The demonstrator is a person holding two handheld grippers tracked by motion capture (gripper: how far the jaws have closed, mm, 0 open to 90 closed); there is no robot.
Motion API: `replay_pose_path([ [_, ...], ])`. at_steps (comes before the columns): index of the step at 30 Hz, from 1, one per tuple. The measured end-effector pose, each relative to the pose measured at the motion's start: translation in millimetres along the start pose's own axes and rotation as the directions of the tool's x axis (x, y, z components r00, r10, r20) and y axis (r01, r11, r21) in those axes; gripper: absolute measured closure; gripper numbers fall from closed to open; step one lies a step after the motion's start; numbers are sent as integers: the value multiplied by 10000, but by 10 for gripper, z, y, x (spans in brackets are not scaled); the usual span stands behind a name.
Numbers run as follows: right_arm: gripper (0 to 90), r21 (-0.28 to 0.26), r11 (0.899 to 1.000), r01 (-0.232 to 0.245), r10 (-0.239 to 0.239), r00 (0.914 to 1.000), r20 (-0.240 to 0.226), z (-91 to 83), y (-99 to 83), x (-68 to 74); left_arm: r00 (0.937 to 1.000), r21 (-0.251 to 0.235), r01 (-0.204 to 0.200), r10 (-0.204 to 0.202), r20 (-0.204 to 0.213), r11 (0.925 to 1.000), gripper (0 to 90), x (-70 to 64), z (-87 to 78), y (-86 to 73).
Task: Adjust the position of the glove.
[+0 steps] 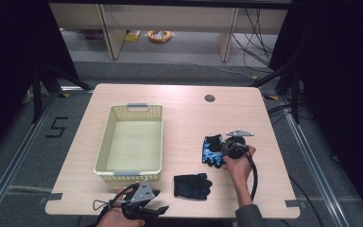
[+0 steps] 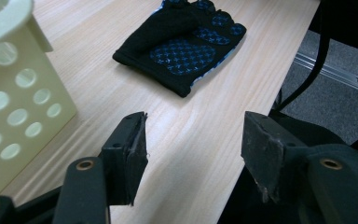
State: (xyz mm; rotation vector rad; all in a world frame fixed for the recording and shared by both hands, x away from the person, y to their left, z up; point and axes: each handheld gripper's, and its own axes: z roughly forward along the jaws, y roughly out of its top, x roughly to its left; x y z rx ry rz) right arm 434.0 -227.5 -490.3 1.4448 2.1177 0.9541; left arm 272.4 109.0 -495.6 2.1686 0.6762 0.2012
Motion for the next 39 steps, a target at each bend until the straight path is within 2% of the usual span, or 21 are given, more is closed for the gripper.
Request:
replay_pose_path([
  [2,871,-276,9995,139,-141,9999,-78,-105,58,14,10000,76,-58,58,-50,10000,400,29,-13,-3],
  [4,871,-872,9935,732,-774,9960,-455,-334,152,36,9999,-37,39,-39,-99,10000,394,38,-24,-5],
  [5,871,-872,9935,732,-774,9960,-455,-334,152,36,9998,-18,-144,144,-128,9999,394,55,-28,0],
  [6,871,-1002,9906,932,-987,9938,-518,-396,169,37,9998,-16,211,-211,-23,9998,390,45,-31,-4],
  [7,870,-1329,9869,912,-1052,9892,-1019,-575,205,65,9998,-33,73,-74,-181,10000,377,58,-35,3],
  [9,870,-1428,9849,975,-1142,9869,-1138,-631,212,75,9999,-53,-48,47,-161,10000,373,62,-39,12],
  [10,871,-1577,9807,1160,-1366,9825,-1264,-718,218,92,9999,-65,-24,24,-108,10000,365,58,-39,18],
  [11,870,-1700,9753,1412,-1674,9743,-1510,-833,197,131,9990,-305,440,-443,-72,9986,353,30,-21,21],
  [13,870,-1675,9764,1364,-1651,9713,-1711,-874,176,164,9995,-262,271,-275,-132,9993,348,39,-31,42],
  [15,870,-1644,9746,1520,-1861,9583,-2168,-958,103,221,9999,-261,-89,86,-116,9996,339,57,-44,84],
  [16,870,-1823,9680,1727,-2128,9496,-2303,-970,71,220,10000,-385,25,-27,-43,9993,336,47,-40,100],
  [17,870,-1714,9738,1495,-1896,9498,-2489,-996,38,248,9999,-560,96,-104,-125,9984,333,36,-35,144],
  [19,870,-1566,9754,1550,-1969,9324,-3031,-1032,-66,304,9999,-715,118,-126,-106,9974,329,23,-29,209],
  [29,870,-1417,9639,2253,-2627,8910,-3703,-1023,-200,522,9993,-1046,-373,363,-110,9938,341,38,43,445],
  [30,870,-1541,9574,2443,-2857,8792,-3813,-1007,-203,538,9991,-1062,-413,398,-156,9935,347,41,50,464],
  [31,870,-1480,9590,2416,-2813,8751,-3937,-1001,-214,569,9996,-1085,-261,246,-159,9938,351,37,57,475],
  [32,870,-1480,9590,2416,-2813,8751,-3937,-1001,-214,569,9984,-1036,-539,521,-197,9932,351,64,63,504],
  [33,869,-1421,9564,2551,-2915,8636,-4113,-995,-220,605,9990,-1011,-419,403,-177,9940,362,62,73,540],
  [35,870,-1324,9607,2439,-2772,8676,-4128,-997,-230,630,9979,-1094,-620,597,-240,9921,366,73,91,562],
  [36,869,-1384,9555,2606,-2949,8568,-4230,-986,-230,640,9984,-1163,-523,495,-272,9918,367,72,108,572],
  [39,870,-1316,9548,2667,-2974,8511,-4327,-966,-246,665,9980,-1170,-617,596,-213,9912,374,77,136,614],
])
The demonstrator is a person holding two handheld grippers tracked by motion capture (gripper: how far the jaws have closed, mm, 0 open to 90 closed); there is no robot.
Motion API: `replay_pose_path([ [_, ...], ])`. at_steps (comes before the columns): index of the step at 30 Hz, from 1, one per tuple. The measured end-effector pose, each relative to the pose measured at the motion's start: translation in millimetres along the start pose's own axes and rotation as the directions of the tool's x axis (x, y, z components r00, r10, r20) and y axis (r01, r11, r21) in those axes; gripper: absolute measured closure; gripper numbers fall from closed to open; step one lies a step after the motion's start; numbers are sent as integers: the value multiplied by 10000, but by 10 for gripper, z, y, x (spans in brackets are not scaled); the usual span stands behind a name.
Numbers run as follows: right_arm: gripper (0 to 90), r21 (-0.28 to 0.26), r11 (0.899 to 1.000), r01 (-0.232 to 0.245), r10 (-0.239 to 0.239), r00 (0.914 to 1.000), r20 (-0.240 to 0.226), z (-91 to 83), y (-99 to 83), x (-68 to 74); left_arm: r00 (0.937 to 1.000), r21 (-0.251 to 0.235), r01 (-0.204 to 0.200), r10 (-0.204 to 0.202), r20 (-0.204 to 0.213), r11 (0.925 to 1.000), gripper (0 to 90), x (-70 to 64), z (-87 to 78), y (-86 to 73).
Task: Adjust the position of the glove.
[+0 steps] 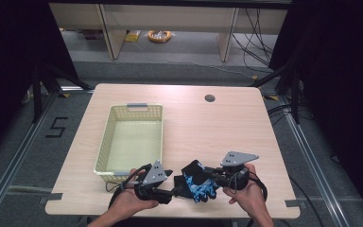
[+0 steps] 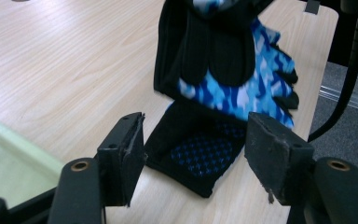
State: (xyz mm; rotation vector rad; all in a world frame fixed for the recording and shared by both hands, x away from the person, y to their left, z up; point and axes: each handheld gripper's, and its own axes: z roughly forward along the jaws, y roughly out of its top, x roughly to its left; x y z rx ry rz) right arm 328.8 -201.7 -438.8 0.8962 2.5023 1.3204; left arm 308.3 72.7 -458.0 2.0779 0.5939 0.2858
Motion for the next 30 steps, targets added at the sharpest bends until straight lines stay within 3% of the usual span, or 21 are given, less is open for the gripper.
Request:
replay_pose_path([
  [4,869,60,9997,236,-234,9994,-260,57,-15,49,9996,77,-232,231,186,9997,386,16,43,67],
  [7,869,98,9995,304,-298,9983,-496,78,-13,73,9995,-91,-311,312,92,9995,400,11,65,83],
  [9,869,196,9993,319,-310,9985,-456,83,-8,95,9986,43,-481,480,220,9988,425,15,76,106],
  [10,869,218,9985,500,-483,9963,-712,103,-1,105,9970,107,-667,663,391,9977,436,11,94,116],
  [13,869,238,9978,614,-594,9953,-769,120,7,123,9971,287,-516,499,580,9983,471,-5,119,120],
  [15,869,259,9973,687,-665,9949,-759,132,20,154,9950,440,-686,651,758,9967,504,-1,137,122],
  [17,870,292,9949,963,-934,9917,-886,148,41,162,9939,552,-406,347,1045,9977,539,-11,161,120],
  [18,869,336,9941,1031,-999,9912,-863,157,52,170,9927,776,-608,521,1090,9951,567,-4,159,126],
  [20,869,358,9933,1103,-1071,9909,-819,174,71,180,9926,924,-522,415,1145,9944,643,-17,175,122],
  [23,870,484,9929,1089,-1045,9908,-865,184,89,178,9932,1090,66,-191,1145,9940,779,-14,201,101],
  [24,870,493,9919,1167,-1117,9892,-950,191,93,173,9913,1064,96,-235,1298,9943,805,1,212,97],
  [28,868,590,9904,1248,-1186,9880,-992,198,113,172,9854,905,758,-885,1452,9930,846,15,230,79],
  [30,855,451,9933,1068,-1029,9914,-804,189,117,171,9818,834,1012,-1130,1526,9914,850,17,218,86],
])
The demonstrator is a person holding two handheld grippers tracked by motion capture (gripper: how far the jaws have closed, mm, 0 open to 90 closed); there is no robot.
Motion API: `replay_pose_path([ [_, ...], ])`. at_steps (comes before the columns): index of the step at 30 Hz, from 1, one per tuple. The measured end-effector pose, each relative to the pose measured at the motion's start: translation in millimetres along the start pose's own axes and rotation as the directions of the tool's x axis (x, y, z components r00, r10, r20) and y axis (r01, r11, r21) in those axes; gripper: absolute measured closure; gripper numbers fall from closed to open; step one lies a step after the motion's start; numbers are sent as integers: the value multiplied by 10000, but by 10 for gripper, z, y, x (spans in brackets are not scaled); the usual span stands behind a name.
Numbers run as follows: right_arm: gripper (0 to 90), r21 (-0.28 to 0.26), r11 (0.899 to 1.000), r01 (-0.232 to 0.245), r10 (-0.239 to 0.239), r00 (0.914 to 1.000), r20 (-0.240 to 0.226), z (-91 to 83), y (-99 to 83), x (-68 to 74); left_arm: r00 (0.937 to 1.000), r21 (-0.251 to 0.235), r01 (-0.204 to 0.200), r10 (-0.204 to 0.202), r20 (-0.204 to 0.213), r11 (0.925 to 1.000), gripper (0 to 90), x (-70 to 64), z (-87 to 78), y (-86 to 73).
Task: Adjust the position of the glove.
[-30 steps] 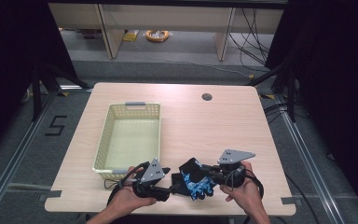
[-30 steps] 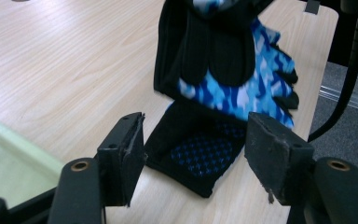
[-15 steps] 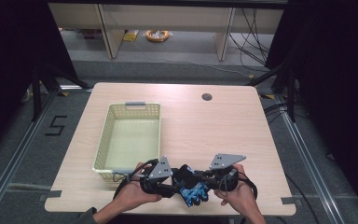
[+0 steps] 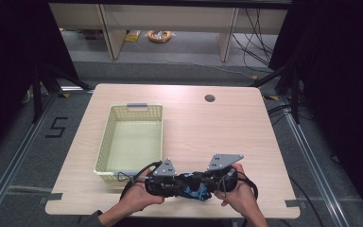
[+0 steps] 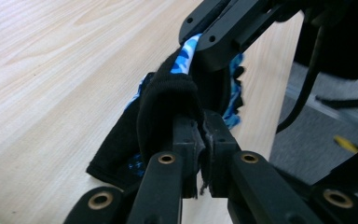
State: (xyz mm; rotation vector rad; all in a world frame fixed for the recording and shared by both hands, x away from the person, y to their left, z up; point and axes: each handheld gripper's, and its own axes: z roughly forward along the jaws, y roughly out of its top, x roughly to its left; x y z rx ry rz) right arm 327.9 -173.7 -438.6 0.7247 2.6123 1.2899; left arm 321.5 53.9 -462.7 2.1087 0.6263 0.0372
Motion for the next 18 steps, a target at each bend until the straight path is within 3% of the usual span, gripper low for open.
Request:
replay_pose_path([
  [2,807,-54,9999,-137,137,9999,-83,-9,0,-20,9996,-183,280,-278,113,9994,852,-3,-18,11],
  [3,750,-139,9995,-283,284,9996,8,-20,-1,-27,9994,-236,286,-281,211,9993,852,4,-28,19],
  [4,661,-289,9992,-289,291,9995,89,-28,2,-50,9979,-330,579,-568,324,9978,853,4,-32,22],
  [5,644,-301,9983,-500,504,9987,122,-43,4,-62,9956,-452,833,-812,466,9955,852,10,-37,26],
  [6,635,-308,9984,-480,483,9988,87,-69,6,-75,9953,-536,806,-775,576,9953,853,30,-41,33],
  [7,570,-491,9971,-580,601,9973,411,-143,13,-79,9875,-573,1368,-1316,866,9889,852,39,-57,37],
  [8,570,-491,9971,-580,601,9973,411,-143,13,-79,9875,-573,1368,-1316,866,9889,852,39,-57,37],
  [9,556,-631,9939,-910,951,9932,667,-225,15,-89,9840,-643,1467,-1390,1111,9871,852,32,-53,37],
  [11,536,-819,9933,-812,870,9938,697,-288,6,-118,9782,-613,1717,-1627,1290,9832,852,20,-49,26],
  [14,526,-1214,9791,-1633,1757,9794,991,-450,-58,-145,9713,-534,2007,-1916,1408,9782,852,6,-26,-14],
  [16,526,-1154,9773,-1774,1883,9778,921,-473,-70,-150,9635,-524,2165,-2048,1722,9749,852,12,-12,-25],
  [18,527,-1172,9762,-1822,1935,9767,931,-486,-112,-175,9635,-549,2204,-2087,1675,9739,852,-2,-6,-16],
])
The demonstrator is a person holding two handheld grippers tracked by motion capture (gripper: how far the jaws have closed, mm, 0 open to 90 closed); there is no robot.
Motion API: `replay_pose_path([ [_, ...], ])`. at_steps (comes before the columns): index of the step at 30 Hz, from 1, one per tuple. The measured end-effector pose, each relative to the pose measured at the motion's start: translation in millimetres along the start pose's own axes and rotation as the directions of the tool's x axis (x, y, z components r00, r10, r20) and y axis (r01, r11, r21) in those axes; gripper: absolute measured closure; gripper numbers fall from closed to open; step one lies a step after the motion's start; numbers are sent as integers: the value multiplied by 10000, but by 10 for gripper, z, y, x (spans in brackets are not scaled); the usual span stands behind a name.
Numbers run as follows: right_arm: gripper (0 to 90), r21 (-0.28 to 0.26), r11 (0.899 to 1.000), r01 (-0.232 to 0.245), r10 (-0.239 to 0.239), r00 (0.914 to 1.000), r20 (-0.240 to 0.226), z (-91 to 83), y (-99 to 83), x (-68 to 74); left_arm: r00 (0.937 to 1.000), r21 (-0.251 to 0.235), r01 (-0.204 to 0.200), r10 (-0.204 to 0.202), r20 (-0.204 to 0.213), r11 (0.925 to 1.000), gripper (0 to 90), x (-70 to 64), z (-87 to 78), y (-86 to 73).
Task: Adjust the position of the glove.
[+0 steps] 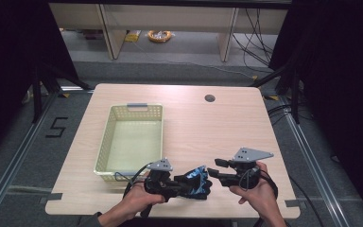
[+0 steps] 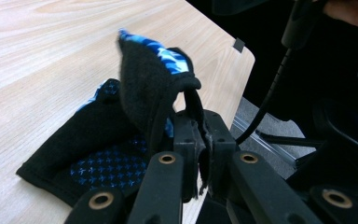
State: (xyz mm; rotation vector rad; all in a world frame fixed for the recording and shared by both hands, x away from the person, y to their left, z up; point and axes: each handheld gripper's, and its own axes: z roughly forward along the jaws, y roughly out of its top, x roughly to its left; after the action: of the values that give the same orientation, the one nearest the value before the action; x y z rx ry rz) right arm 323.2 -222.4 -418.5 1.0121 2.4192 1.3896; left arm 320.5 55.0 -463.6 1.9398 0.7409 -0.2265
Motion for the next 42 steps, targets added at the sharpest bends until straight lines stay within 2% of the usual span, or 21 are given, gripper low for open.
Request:
replay_pose_path([
  [1,528,-73,9998,197,-196,9998,64,7,-8,-31,9996,-9,-55,55,261,10000,851,6,7,14],
  [3,529,-49,9993,-358,358,9993,-53,18,-27,-33,9994,-61,20,-18,335,10000,852,-34,13,28],
  [6,529,-22,9999,-136,136,9997,198,14,-34,-90,9991,68,20,-23,424,10000,851,-54,27,30],
  [7,529,61,9981,-618,617,9980,110,4,-40,-69,9983,134,143,-151,569,9998,851,-49,34,23],
  [9,528,-108,9994,-337,339,9993,151,4,-49,-108,9984,210,86,-98,559,9997,850,-21,65,-12],
  [10,528,-61,9995,-310,311,9994,177,1,-54,-121,9991,176,176,-182,396,9997,850,-12,84,-38],
  [11,528,-1,9975,-706,706,9974,148,-2,-67,-111,9991,302,224,-234,365,9993,849,6,88,-43],
  [14,528,69,9991,-415,413,9989,233,4,-75,-134,9993,379,321,-327,163,9988,848,93,130,-73],
  [19,523,221,9973,-701,694,9971,328,49,-105,-108,9987,630,501,-492,-152,9968,841,192,151,-134],
  [20,523,240,9977,-628,621,9976,308,57,-109,-117,9981,815,378,-337,-511,9960,841,210,142,-151],
  [22,524,581,9964,-613,588,9974,427,88,-131,-116,9977,843,225,-169,-664,9962,829,241,147,-180],
  [23,525,631,9976,-299,263,9980,569,103,-140,-130,9964,895,130,-55,-843,9959,822,248,148,-194],
  [26,525,1069,9922,-641,561,9956,757,161,-175,-79,9931,1107,-120,248,-1149,9938,803,267,150,-233],
  [28,526,1273,9914,-298,193,9964,826,210,-195,-98,9894,1217,-258,428,-1388,9922,790,276,150,-247],
  [29,525,1479,9861,-760,614,9930,1008,216,-207,-66,9884,1175,-241,413,-1463,9928,786,273,153,-252],
  [32,525,1709,9829,-692,502,9923,1130,259,-248,-98,9856,1187,-465,649,-1564,9918,775,274,152,-248],
  [33,524,1571,9845,-783,591,9906,1237,289,-272,-99,9846,1100,-248,433,-1693,9936,766,263,159,-254],
  [36,516,1722,9760,-1331,1105,9847,1347,340,-322,-93,9828,1213,-476,681,-1714,9915,746,279,166,-263],
  [37,514,1714,9780,-1190,977,9870,1275,368,-341,-108,9820,1269,-517,736,-1741,9906,744,281,165,-266],
  [39,501,2162,9643,-1526,1236,9821,1418,387,-352,-96,9814,1141,-294,503,-1852,9930,733,271,175,-275],
  [42,494,2020,9648,-1686,1415,9797,1419,458,-397,-96,9779,1173,-527,751,-1951,9917,712,262,172,-272],
])
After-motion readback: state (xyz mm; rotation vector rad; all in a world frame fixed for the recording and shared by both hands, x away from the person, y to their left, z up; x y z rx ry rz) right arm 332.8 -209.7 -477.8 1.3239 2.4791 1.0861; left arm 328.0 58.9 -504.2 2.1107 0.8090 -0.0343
